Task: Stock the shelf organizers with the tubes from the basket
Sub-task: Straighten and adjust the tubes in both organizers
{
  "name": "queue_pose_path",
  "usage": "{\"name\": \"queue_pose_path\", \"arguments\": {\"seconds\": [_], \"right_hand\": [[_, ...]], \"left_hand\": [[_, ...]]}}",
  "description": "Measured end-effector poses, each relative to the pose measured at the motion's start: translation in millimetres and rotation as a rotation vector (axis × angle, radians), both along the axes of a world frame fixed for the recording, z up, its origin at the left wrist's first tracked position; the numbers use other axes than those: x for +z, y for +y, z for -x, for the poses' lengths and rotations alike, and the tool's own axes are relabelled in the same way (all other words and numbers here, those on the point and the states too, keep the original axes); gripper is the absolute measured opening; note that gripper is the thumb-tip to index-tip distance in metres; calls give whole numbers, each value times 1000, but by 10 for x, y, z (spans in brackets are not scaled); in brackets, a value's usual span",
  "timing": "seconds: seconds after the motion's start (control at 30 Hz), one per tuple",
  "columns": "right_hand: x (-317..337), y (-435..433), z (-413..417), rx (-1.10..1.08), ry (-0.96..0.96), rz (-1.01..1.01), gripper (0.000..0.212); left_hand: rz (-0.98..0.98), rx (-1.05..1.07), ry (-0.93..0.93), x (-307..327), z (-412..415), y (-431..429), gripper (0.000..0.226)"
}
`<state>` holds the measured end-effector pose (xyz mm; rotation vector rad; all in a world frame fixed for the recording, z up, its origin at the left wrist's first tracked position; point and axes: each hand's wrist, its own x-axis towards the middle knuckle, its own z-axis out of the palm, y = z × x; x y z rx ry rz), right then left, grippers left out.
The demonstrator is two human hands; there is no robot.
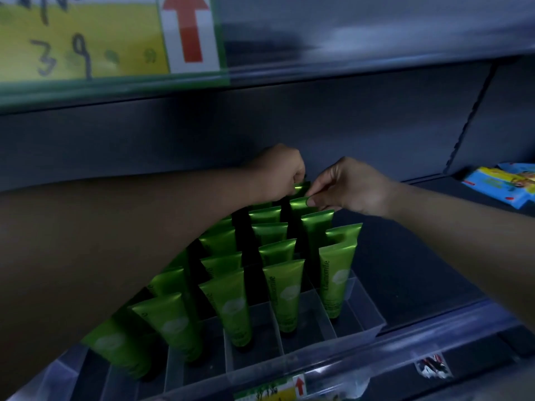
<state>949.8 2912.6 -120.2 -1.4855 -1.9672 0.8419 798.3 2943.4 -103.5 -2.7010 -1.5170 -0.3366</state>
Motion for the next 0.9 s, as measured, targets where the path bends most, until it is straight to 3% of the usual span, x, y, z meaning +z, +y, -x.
{"name": "queue_pose_path", "arguments": {"seconds": [0.37,0.63,0.9], "right_hand": [[5,-5,-4,2,7,33,5],[133,-97,-39,14,92,61,18],[269,-259,-147,-10,20,-40,9]], "left_hand": [[-3,13,-35,-24,17,-60,17],[29,19,-59,28,96,-95,22],[-15,-32,-229,201,34,-316,20]]}}
